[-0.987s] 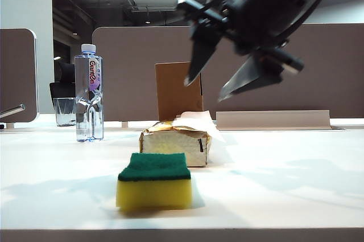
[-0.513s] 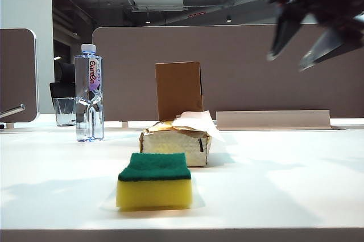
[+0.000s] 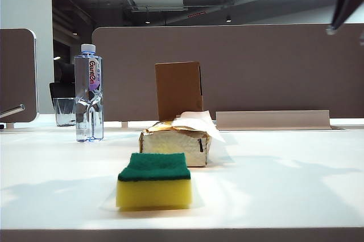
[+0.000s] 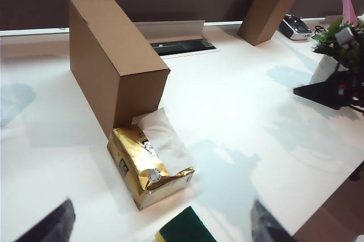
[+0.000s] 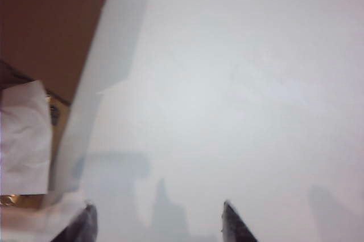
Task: Move the sponge from right to left to wipe the table, avoiding obstacles on the table, and finally reaching the bottle of mineral water.
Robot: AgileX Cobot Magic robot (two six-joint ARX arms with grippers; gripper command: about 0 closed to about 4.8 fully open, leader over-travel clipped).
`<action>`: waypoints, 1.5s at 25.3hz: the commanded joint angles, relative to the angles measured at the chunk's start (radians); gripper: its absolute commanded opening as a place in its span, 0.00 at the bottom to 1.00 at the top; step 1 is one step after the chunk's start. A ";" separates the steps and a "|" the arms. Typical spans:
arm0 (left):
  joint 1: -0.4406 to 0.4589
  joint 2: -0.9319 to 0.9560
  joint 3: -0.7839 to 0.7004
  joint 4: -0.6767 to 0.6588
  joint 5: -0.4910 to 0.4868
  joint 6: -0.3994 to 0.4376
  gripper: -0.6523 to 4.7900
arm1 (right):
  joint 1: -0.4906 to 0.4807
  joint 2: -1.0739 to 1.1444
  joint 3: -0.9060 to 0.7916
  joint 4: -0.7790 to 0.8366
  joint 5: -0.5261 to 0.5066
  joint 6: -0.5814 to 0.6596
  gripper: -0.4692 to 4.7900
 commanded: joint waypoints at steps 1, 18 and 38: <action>0.000 -0.002 0.006 0.009 0.011 0.000 0.85 | -0.049 -0.043 0.007 -0.079 -0.080 -0.011 0.63; 0.000 -0.002 0.006 0.001 0.011 0.000 0.85 | -0.117 -0.287 0.010 -0.441 -0.230 0.001 0.60; -0.016 -0.003 0.006 -0.441 0.077 -0.040 0.86 | -0.112 -0.396 0.023 -0.683 -0.394 0.055 0.60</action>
